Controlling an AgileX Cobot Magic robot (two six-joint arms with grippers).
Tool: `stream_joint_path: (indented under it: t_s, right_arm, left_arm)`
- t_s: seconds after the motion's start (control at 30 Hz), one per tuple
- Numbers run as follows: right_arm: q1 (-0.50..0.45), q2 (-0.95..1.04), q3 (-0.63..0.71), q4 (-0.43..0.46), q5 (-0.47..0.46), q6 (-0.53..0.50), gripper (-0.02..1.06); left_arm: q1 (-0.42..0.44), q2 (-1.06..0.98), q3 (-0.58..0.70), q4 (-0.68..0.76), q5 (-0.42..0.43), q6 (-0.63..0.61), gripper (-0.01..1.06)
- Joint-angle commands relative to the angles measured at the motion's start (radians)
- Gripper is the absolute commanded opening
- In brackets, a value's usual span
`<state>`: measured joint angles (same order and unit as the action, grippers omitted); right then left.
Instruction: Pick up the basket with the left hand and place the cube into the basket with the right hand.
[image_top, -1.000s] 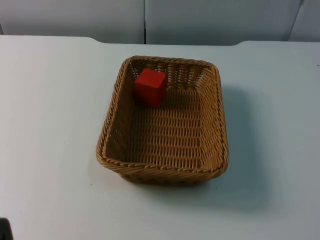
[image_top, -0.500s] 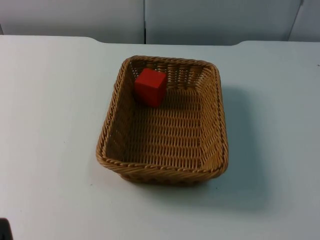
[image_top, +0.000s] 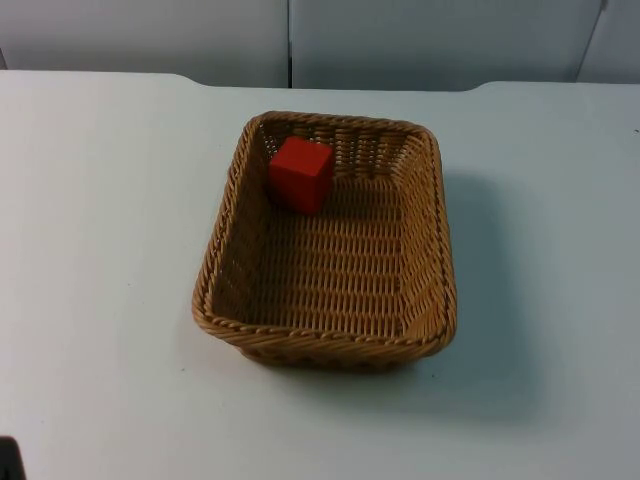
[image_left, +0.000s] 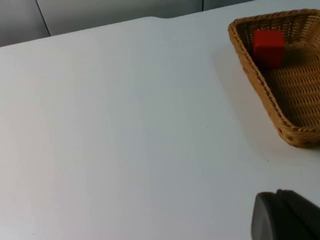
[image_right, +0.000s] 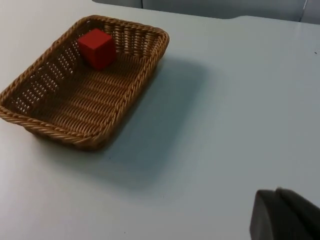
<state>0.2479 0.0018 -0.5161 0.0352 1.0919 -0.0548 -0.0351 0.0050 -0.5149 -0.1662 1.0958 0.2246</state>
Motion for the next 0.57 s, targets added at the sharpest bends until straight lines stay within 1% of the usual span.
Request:
stream_joint_path:
  t_s: [0.0, 0.07, 0.13, 0.2, 0.23, 0.37, 0.4, 0.43, 0.47, 0.53]
  right_arm:
    - [-0.007, -0.002, 0.005, -0.003, -0.016, 0.004, 0.00]
    - [-0.007, -0.002, 0.005, -0.005, -0.016, 0.004, 0.00]
    - [-0.045, -0.002, 0.005, 0.004, -0.016, 0.004, 0.00]
    - [-0.135, -0.002, 0.005, 0.016, -0.016, 0.004, 0.00]
    - [-0.135, -0.002, 0.005, 0.016, -0.016, 0.004, 0.00]
    - [-0.288, -0.002, 0.005, 0.023, -0.016, 0.004, 0.00]
    - [-0.315, -0.002, 0.005, 0.023, -0.016, 0.004, 0.00]
    - [-0.315, -0.002, 0.005, 0.023, -0.016, 0.004, 0.00]
    - [-0.345, -0.002, 0.005, 0.023, -0.016, 0.004, 0.00]
    - [-0.373, -0.002, 0.005, 0.023, -0.016, 0.004, 0.00]
  left_arm:
    - [-0.008, -0.005, 0.000, 0.002, -0.009, -0.009, 0.00]
    - [-0.008, -0.005, 0.000, 0.002, -0.009, -0.009, 0.00]
    - [-0.008, -0.005, 0.000, 0.002, -0.009, -0.009, 0.00]
    - [-0.008, -0.005, -0.002, 0.002, -0.009, -0.009, 0.00]
    - [-0.008, -0.005, -0.002, 0.002, -0.009, -0.009, 0.00]
    - [-0.008, -0.005, -0.002, 0.002, -0.009, -0.009, 0.00]
    - [-0.008, -0.005, -0.002, 0.002, -0.009, -0.009, 0.00]
    - [-0.008, -0.005, -0.002, 0.002, -0.009, -0.009, 0.00]
    - [-0.008, -0.005, -0.002, 0.002, -0.009, -0.009, 0.00]
    - [-0.008, -0.005, -0.002, 0.002, -0.009, -0.009, 0.00]
